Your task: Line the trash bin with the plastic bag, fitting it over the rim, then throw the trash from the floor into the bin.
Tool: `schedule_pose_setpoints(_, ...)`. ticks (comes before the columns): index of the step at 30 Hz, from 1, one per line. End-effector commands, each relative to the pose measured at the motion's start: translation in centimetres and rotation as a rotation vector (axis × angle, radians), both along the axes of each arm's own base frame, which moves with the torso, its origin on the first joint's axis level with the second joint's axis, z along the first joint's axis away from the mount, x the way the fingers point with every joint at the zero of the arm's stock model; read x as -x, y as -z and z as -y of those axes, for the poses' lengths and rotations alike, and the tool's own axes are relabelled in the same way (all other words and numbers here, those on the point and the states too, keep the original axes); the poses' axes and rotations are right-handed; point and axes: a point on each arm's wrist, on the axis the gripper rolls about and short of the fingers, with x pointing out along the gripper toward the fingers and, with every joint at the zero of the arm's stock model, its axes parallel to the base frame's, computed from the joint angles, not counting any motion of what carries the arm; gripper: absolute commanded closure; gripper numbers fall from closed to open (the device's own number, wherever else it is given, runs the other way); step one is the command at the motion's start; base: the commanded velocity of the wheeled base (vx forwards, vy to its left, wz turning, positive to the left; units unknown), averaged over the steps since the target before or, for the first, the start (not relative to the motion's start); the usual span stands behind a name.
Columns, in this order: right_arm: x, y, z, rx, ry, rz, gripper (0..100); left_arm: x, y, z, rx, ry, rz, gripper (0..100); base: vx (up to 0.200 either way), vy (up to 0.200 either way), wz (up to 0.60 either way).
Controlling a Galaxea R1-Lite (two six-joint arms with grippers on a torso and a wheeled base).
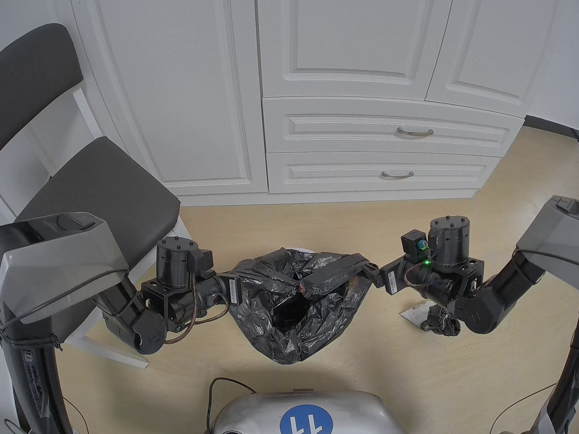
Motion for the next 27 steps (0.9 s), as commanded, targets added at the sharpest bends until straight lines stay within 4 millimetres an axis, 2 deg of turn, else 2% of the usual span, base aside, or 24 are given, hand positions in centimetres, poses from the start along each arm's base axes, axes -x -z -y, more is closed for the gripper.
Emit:
schedule_pose_setpoints(1,2.5,2.2,-4.0,-0.005,-0.126,0.025,0,0.1,0.3,0.2,-0.017,-0.023,0.001,100,0.0,0.0,0.0)
schedule_pose_setpoints(4,2.2,3.6,-5.9,0.014,-0.168,0.025,0,0.1,0.3,0.2,-0.015,-0.033,0.01,100,0.0,0.0,0.0)
schedule_pose_setpoints(5,1.9,3.8,-6.5,0.039,-0.184,0.03,0,0.2,0.2,0.2,-0.012,-0.034,0.01,0,0.0,0.0,0.0)
schedule_pose_setpoints(9,1.1,4.3,-7.5,0.207,-0.247,0.014,0,0.6,0.3,0.0,-0.016,-0.025,0.004,0,0.0,0.0,0.0)
schedule_pose_setpoints(12,0.9,4.3,-9.1,0.262,-0.281,0.013,0,0.4,0.2,-0.2,-0.015,-0.033,0.006,0,0.0,0.0,0.0)
schedule_pose_setpoints(13,0.9,4.3,-9.1,0.262,-0.281,0.013,0,0.4,0.2,-0.2,-0.015,-0.033,0.006,0,0.0,0.0,0.0)
schedule_pose_setpoints(17,-0.3,5.1,-10.9,0.349,-0.286,0.015,0,0.1,0.1,-0.5,-0.013,-0.045,0.012,0,0.0,0.0,0.0)
schedule_pose_setpoints(27,-2.7,7.4,-12.7,0.376,-0.247,0.041,0,-1.3,0.2,-2.4,-0.023,-0.103,0.016,0,0.0,0.0,0.0)
